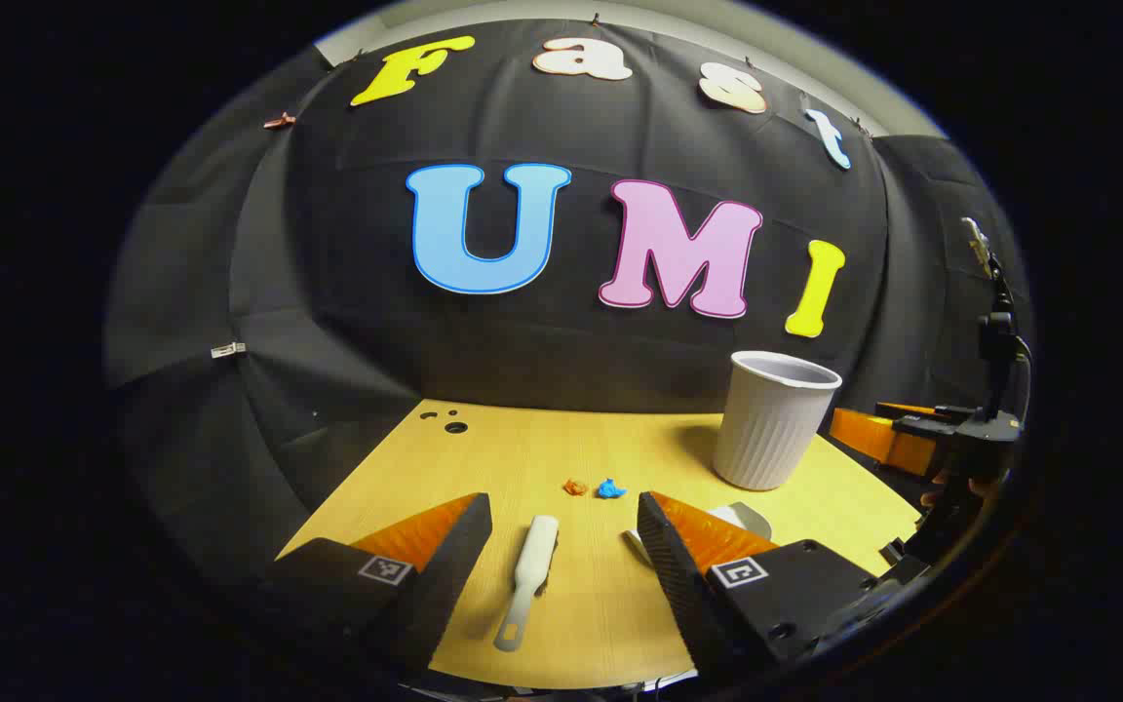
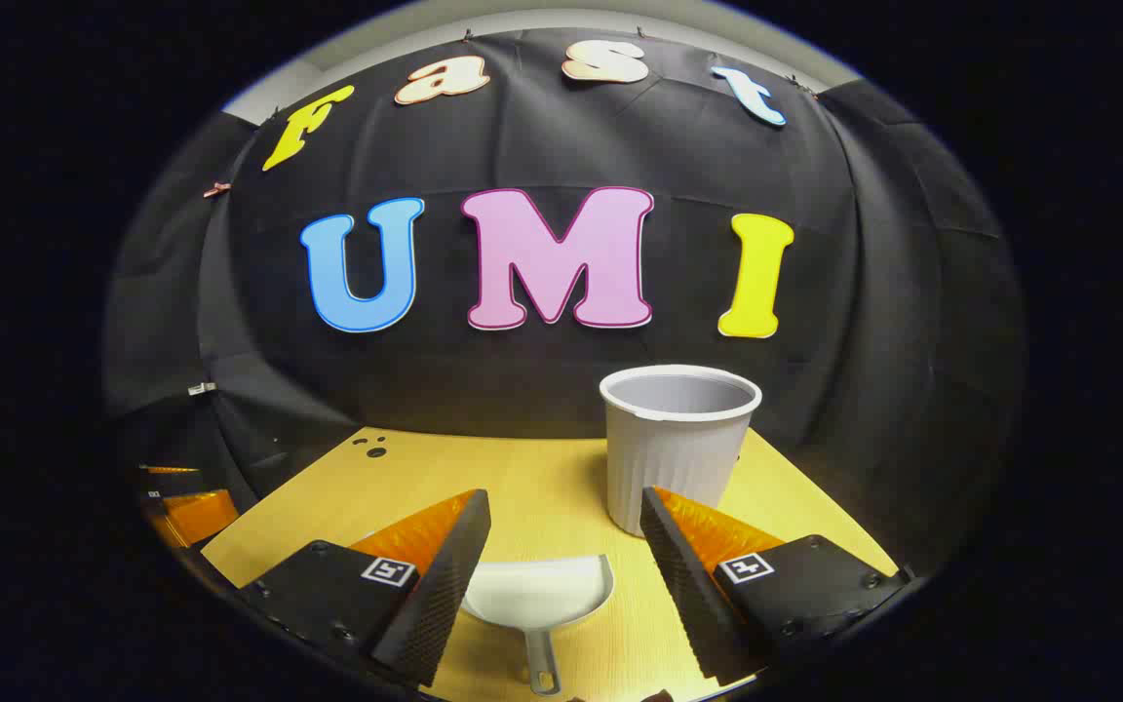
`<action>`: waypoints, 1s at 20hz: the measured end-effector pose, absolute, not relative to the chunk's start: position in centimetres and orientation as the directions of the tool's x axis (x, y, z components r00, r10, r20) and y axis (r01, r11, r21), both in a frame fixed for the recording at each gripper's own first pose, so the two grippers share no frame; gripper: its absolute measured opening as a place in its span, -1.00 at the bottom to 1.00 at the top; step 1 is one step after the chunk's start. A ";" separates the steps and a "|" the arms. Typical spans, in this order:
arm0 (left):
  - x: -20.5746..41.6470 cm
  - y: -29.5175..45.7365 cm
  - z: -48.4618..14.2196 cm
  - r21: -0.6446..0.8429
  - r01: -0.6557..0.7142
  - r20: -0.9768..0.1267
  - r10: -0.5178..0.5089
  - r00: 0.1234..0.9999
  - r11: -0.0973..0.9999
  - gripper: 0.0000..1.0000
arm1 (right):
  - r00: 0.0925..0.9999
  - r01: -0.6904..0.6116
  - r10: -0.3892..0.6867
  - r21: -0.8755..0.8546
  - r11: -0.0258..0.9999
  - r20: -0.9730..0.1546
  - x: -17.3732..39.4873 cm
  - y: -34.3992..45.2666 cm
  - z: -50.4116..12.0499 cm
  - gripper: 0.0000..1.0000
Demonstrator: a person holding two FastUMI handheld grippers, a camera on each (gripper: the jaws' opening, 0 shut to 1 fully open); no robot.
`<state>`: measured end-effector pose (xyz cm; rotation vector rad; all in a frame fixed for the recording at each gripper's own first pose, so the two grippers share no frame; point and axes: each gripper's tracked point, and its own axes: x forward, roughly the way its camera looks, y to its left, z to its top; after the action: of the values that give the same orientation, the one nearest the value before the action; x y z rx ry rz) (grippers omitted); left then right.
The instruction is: Pick up the small broom and dustpan from the desktop, sweep the trash into the dustpan with the broom, and then empty the trash into the garbage bin.
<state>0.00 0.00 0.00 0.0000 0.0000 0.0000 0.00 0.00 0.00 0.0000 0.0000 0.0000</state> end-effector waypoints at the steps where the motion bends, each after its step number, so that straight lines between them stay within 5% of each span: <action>1: 0.2 -0.2 -0.1 -0.001 0.008 -0.006 -0.008 1.000 1.000 0.90 | 1.000 -0.002 0.002 -0.004 1.000 -0.009 0.1 0.0 -0.2 0.93; 13: 1.3 -0.6 -3.1 -0.068 0.024 -0.092 -0.030 0.995 0.997 0.90 | 0.996 -0.046 0.044 -0.025 0.999 -0.078 0.4 0.5 -2.6 0.94; 20: 2.1 2.1 -5.4 -0.074 -0.068 -0.170 0.055 0.984 0.995 0.89 | 0.989 -0.090 0.086 -0.026 0.996 -0.119 0.6 1.2 -4.2 0.93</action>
<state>2.10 2.15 -5.42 -0.0797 0.1684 0.0616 0.61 1.16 -4.21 -0.0315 0.1185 0.0885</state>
